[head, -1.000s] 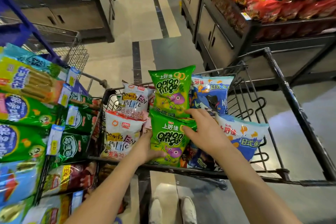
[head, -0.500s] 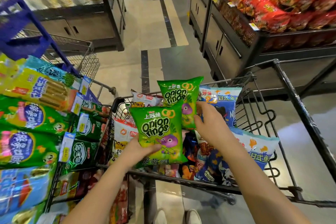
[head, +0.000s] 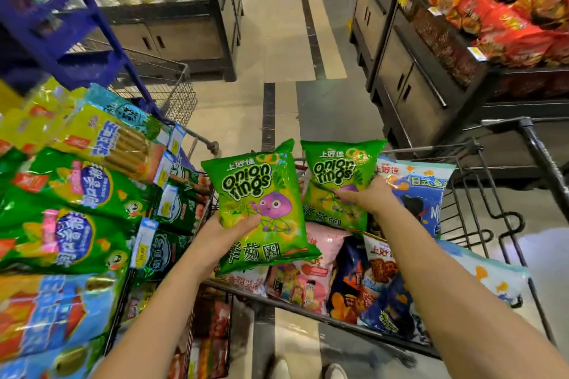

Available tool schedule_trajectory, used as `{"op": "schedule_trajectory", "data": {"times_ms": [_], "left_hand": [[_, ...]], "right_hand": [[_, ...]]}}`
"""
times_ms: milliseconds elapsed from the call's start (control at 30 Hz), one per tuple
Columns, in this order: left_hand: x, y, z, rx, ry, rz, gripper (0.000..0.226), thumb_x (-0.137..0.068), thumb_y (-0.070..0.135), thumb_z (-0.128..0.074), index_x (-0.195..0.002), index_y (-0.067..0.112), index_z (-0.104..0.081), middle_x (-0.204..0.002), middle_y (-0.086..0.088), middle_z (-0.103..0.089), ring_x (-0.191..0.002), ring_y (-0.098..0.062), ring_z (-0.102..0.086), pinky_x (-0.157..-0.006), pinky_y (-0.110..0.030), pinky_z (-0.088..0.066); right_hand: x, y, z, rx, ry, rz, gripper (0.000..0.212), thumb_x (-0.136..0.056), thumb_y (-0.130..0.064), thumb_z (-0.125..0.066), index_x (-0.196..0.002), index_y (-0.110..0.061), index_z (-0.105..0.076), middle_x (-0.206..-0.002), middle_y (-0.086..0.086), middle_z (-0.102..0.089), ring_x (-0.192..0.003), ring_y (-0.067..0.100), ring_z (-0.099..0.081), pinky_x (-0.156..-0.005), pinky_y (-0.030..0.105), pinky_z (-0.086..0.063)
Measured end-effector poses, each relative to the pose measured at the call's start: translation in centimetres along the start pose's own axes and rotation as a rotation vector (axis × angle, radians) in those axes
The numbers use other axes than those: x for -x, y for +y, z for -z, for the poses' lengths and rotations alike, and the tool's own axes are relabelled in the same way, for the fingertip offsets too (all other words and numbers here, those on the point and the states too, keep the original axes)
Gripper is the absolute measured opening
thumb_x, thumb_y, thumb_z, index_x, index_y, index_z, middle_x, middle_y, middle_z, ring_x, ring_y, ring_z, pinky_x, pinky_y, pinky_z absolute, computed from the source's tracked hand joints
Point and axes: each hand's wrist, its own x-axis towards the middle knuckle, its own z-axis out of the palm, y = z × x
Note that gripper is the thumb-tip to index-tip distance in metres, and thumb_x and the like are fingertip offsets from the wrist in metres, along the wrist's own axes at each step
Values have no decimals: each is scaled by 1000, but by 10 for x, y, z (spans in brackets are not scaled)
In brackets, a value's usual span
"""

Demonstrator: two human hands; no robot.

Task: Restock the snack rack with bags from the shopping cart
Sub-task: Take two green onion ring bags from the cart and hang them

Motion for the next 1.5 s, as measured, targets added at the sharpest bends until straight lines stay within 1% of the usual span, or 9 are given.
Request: {"op": "schedule_trajectory", "data": {"times_ms": [200, 367, 633, 767, 933, 1100, 1267, 1400, 1500], "left_hand": [[-2, 2, 15, 41, 47, 1, 30, -84, 29, -83, -102, 36, -60, -97, 18, -73, -93, -2, -68, -84, -24, -50], [-1, 7, 24, 44, 76, 5, 30, -84, 26, -83, -102, 35, -61, -103, 11, -75, -89, 0, -69, -69, -15, -48], [11, 28, 46, 107, 95, -50, 63, -52, 47, -98, -101, 31, -62, -93, 11, -78, -85, -6, -72, -98, -35, -53], [21, 34, 64, 162, 142, -95, 100, -25, 63, -97, -114, 31, -65, -95, 14, -80, -102, -15, -73, -98, -38, -53], [58, 41, 72, 174, 203, -151, 41, -75, 31, -90, -103, 33, -60, -76, 29, -74, -81, 5, -69, -82, -18, -48], [110, 44, 66, 247, 334, -167, 75, -45, 57, -99, -104, 33, -59, -77, 29, -74, -91, 0, -66, -87, -24, -50], [170, 14, 42, 358, 501, -191, 87, -42, 60, -99, -116, 27, -66, -102, 7, -81, -102, -21, -75, -102, -45, -53], [222, -19, 13, 409, 653, -189, 113, -23, 69, -97, -122, 22, -67, -110, -4, -80, -99, -25, -77, -92, -41, -58], [269, -46, -8, 481, 755, -171, 100, -31, 62, -100, -118, 21, -72, -112, -9, -79, -102, -32, -76, -94, -45, -58]], "right_hand": [[-14, 4, -13, -53, -41, 2, 147, -23, -64, -99, -147, -12, -40, -143, -2, -56, -131, 27, -54, -113, 49, -44], [-6, 6, -22, -94, -46, 32, 74, -67, -28, -95, -131, -15, -61, -127, 5, -70, -119, 26, -64, -108, 48, -49], [18, -9, -18, -248, -33, 215, 56, -70, -29, -94, -115, -24, -61, -95, -12, -71, -87, 6, -67, -77, 25, -57], [38, -31, -11, -263, -103, 289, 82, -51, -55, -93, -121, -27, -61, -104, -7, -76, -95, 16, -73, -82, 39, -61], [53, -52, -1, -317, -250, 377, 73, -56, -44, -92, -118, -25, -58, -102, 0, -77, -78, 12, -77, -59, 28, -60], [60, -67, 1, -262, -471, 436, 89, -48, -47, -98, -124, -21, -59, -105, 4, -79, -87, 24, -78, -68, 36, -61], [66, -64, -7, -161, -684, 457, 83, -50, -48, -98, -120, -21, -64, -103, 5, -80, -91, 28, -78, -81, 44, -62], [82, -53, -24, -111, -823, 477, 51, -71, -26, -89, -115, -14, -66, -87, -1, -81, -77, 17, -78, -64, 29, -61], [98, -41, -48, -48, -972, 495, 79, -55, -41, -99, -123, -21, -64, -104, 3, -80, -93, 27, -78, -85, 45, -61]]}}
